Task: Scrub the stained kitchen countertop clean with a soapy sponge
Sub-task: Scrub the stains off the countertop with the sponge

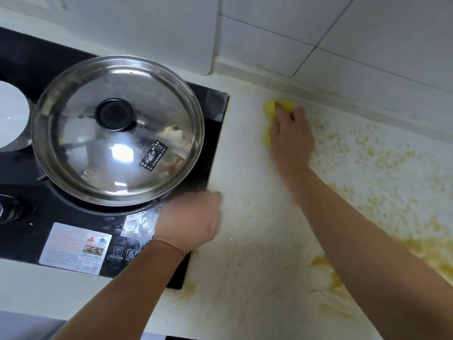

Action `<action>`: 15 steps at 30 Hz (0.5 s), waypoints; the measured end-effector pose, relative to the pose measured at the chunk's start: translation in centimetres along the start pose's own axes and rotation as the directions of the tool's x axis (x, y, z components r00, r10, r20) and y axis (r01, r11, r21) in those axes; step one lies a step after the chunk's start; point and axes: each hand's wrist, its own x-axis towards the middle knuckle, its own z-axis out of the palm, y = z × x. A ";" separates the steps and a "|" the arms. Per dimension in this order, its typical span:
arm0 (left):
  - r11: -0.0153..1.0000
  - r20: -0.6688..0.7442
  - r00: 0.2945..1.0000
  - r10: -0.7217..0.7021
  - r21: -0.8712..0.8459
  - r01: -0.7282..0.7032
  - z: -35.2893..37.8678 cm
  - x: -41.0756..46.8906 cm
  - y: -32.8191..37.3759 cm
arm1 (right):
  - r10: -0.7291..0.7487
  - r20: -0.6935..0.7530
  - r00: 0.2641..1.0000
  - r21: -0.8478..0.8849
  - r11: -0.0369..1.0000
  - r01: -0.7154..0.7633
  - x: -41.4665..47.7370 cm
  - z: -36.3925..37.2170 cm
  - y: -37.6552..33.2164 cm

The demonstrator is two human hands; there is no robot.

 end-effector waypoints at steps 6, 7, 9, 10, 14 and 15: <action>1.000 0.001 1.000 0.022 -0.002 -0.022 -0.2 0.2 0.0 | -0.492 0.234 0.838 0.087 0.869 0.487 -10.0 -2.5 -1.5; 1.000 0.000 1.000 0.025 -0.003 -0.025 -0.2 0.1 0.0 | -0.483 0.269 0.833 0.093 0.874 0.477 -8.3 -2.6 -1.3; 1.000 -0.005 1.000 0.029 -0.003 -0.029 -0.1 0.1 -0.1 | -0.353 0.245 0.903 0.048 0.935 0.353 -4.0 -1.9 0.3; 1.000 -0.004 1.000 0.029 -0.001 -0.029 -0.1 0.1 0.0 | -0.245 0.175 0.954 -0.010 0.968 0.250 -1.9 -1.6 1.4; 1.000 0.002 1.000 0.026 0.014 -0.026 0.0 0.1 0.1 | 0.203 0.044 0.978 -0.035 0.979 -0.202 0.8 -1.6 3.5; 0.999 -0.001 1.000 0.027 0.019 -0.027 -0.1 0.1 0.1 | 0.259 0.062 0.964 -0.039 0.966 -0.257 -0.3 -1.4 2.8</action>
